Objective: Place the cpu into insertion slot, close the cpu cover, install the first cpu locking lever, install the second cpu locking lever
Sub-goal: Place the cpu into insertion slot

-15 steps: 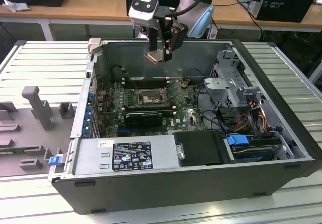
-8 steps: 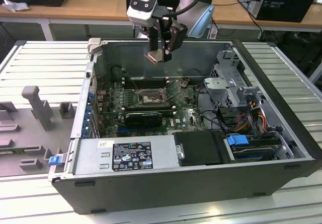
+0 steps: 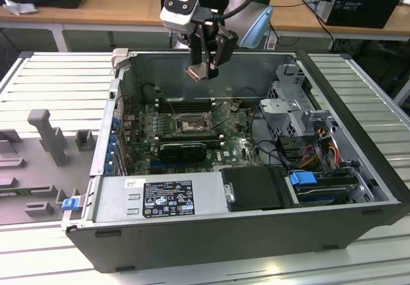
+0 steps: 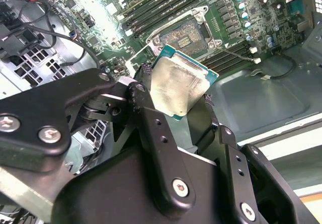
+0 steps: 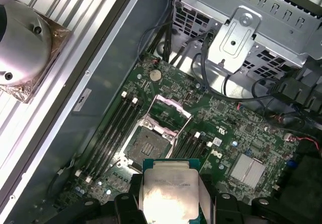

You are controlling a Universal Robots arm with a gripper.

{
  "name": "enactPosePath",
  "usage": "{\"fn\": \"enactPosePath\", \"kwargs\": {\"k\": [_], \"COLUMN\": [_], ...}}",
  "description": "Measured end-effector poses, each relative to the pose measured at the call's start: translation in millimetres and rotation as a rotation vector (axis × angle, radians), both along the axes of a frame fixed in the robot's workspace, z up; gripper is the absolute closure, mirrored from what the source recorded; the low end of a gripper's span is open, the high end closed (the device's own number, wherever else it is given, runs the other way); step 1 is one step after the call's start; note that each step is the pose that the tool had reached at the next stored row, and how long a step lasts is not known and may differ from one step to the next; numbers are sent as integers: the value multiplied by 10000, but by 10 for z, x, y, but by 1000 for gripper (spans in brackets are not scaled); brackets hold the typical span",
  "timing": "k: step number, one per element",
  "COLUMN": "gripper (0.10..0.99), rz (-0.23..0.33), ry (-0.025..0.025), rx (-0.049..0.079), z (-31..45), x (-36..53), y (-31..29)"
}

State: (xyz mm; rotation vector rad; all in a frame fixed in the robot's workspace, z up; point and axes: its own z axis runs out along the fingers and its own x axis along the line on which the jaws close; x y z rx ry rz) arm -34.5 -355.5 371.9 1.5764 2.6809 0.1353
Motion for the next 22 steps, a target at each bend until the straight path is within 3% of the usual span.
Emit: {"fn": "enactPosePath", "kwargs": {"k": [11, 17, 20, 22], "gripper": [557, 557, 557, 557], "rz": [-541, -1638, -2629, -2831], "ry": [0, 0, 0, 1], "rx": [-1, -1, -1, -3], "z": [-2, -14, -26, -36], "x": [0, 0, 0, 0], "y": [0, 0, 0, 0]}}
